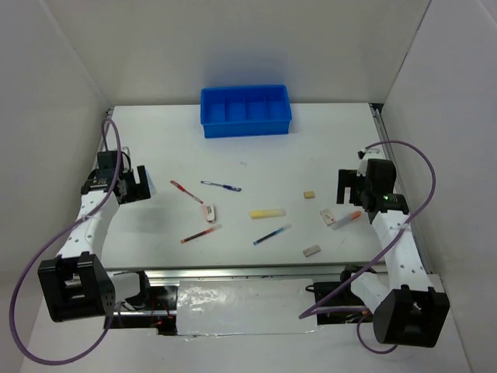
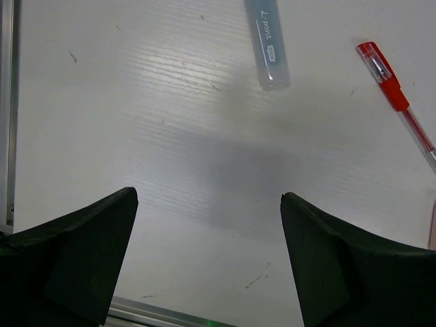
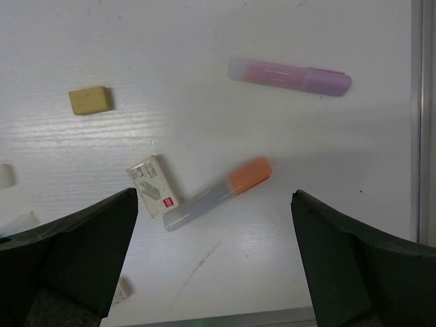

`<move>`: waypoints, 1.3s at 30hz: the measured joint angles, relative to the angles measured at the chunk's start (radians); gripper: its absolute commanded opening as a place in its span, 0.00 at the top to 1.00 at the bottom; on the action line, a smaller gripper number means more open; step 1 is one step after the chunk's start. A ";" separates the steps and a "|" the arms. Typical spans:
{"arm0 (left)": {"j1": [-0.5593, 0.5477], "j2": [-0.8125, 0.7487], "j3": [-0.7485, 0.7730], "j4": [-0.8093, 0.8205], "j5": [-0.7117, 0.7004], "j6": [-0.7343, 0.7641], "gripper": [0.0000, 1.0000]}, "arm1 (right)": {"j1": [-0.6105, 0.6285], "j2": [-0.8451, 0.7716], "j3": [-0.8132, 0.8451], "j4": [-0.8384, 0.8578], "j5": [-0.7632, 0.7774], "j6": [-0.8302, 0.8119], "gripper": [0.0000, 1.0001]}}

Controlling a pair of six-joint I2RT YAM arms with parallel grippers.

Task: Sort the stationery into containers
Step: Pick up the pen from the center of the board.

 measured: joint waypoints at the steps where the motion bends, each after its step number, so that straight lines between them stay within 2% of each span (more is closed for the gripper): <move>1: 0.000 0.006 0.003 0.001 -0.005 -0.012 0.02 | -0.003 0.004 0.000 0.000 -0.003 -0.002 0.00; 5: -0.004 0.083 0.069 0.004 -0.026 -0.066 0.08 | -0.013 0.012 0.000 0.000 -0.010 -0.004 0.00; 14: -0.080 0.345 0.225 0.062 -0.078 -0.164 0.09 | -0.037 0.038 0.000 0.000 -0.018 -0.006 0.00; 18: -0.108 0.453 0.251 0.096 -0.105 -0.197 0.11 | -0.047 0.047 0.000 0.000 -0.018 -0.006 0.00; 24: -0.098 0.619 0.267 0.105 -0.126 -0.243 0.19 | -0.069 0.052 0.000 0.000 -0.029 -0.009 0.00; 33: -0.047 0.637 0.271 0.155 -0.043 -0.245 0.48 | -0.084 0.056 0.000 0.000 -0.052 -0.010 0.01; 34: -0.044 0.640 0.273 0.159 -0.034 -0.243 0.58 | -0.084 0.056 0.000 0.000 -0.053 -0.010 0.01; 36: -0.042 0.651 0.286 0.164 -0.027 -0.241 0.67 | -0.084 0.056 0.000 0.000 -0.053 -0.010 0.01; 37: -0.042 0.657 0.294 0.164 -0.026 -0.236 0.77 | -0.084 0.056 0.000 0.000 -0.054 -0.010 0.01; 39: -0.041 0.665 0.305 0.163 -0.021 -0.217 0.81 | -0.086 0.056 0.000 0.000 -0.057 -0.010 0.01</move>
